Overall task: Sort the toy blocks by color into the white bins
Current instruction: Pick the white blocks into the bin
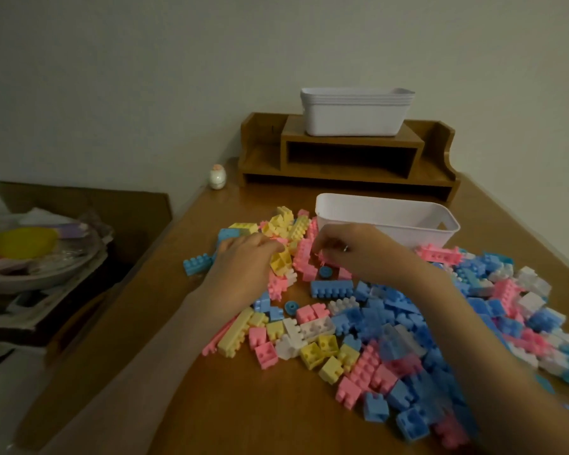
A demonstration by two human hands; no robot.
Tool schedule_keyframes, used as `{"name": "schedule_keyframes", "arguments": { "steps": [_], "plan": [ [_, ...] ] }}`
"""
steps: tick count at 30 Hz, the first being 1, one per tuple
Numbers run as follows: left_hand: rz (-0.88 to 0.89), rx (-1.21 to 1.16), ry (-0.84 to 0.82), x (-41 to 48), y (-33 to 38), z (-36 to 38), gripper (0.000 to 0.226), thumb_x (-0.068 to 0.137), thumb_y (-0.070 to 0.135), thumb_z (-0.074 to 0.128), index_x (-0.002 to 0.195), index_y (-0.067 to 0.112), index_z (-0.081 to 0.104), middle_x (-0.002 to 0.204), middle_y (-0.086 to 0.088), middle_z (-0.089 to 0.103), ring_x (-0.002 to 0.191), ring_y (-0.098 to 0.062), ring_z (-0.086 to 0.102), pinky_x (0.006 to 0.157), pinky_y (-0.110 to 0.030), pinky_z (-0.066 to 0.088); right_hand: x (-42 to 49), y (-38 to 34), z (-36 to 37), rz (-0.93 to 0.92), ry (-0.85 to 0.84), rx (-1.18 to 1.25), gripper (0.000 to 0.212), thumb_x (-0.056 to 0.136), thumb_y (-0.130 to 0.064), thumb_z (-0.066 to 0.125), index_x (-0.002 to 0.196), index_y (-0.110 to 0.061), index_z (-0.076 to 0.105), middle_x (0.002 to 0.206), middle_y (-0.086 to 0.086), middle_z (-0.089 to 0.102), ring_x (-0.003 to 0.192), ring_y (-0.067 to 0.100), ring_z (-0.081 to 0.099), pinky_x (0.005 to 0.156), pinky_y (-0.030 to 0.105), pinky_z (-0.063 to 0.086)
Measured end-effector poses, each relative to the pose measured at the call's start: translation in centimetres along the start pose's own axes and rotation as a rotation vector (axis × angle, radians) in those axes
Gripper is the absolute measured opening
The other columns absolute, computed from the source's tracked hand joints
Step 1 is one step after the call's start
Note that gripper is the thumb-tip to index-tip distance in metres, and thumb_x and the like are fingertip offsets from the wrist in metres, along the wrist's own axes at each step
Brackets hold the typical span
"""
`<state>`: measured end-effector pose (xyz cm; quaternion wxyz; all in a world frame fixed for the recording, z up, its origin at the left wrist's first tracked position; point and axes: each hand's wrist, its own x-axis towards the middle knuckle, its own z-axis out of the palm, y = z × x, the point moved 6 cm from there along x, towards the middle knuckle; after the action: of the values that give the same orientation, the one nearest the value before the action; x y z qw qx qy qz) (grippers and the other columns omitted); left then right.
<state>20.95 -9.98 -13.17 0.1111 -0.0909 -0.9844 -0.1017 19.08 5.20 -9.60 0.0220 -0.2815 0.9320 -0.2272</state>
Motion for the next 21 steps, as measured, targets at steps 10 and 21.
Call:
{"name": "schedule_keyframes", "arguments": {
  "steps": [10, 21],
  "plan": [
    [0.063, -0.365, -0.039, 0.1, 0.4, 0.2, 0.030, 0.099, 0.017, 0.041, 0.126, 0.024, 0.050, 0.106, 0.006, 0.058, 0.085, -0.006, 0.054, 0.070, -0.020, 0.041, 0.3, -1.0, 5.2, -0.059, -0.066, -0.043, 0.020, 0.087, -0.020, 0.059, 0.103, -0.018, 0.047, 0.095, -0.002, 0.054, 0.088, 0.018, 0.050, 0.080, 0.035, 0.046],
    [-0.114, -0.115, 0.062, 0.7, -2.8, -0.2, 0.040, 0.096, 0.008, 0.040, 0.132, 0.026, 0.048, 0.134, 0.002, 0.044, 0.126, -0.018, 0.039, 0.105, -0.036, 0.027, 0.1, 0.1, 4.7, -0.003, 0.026, -0.098, 0.005, 0.090, -0.021, 0.047, 0.086, -0.024, 0.046, 0.090, -0.002, 0.048, 0.087, 0.018, 0.044, 0.085, 0.035, 0.040]
  ]
}}
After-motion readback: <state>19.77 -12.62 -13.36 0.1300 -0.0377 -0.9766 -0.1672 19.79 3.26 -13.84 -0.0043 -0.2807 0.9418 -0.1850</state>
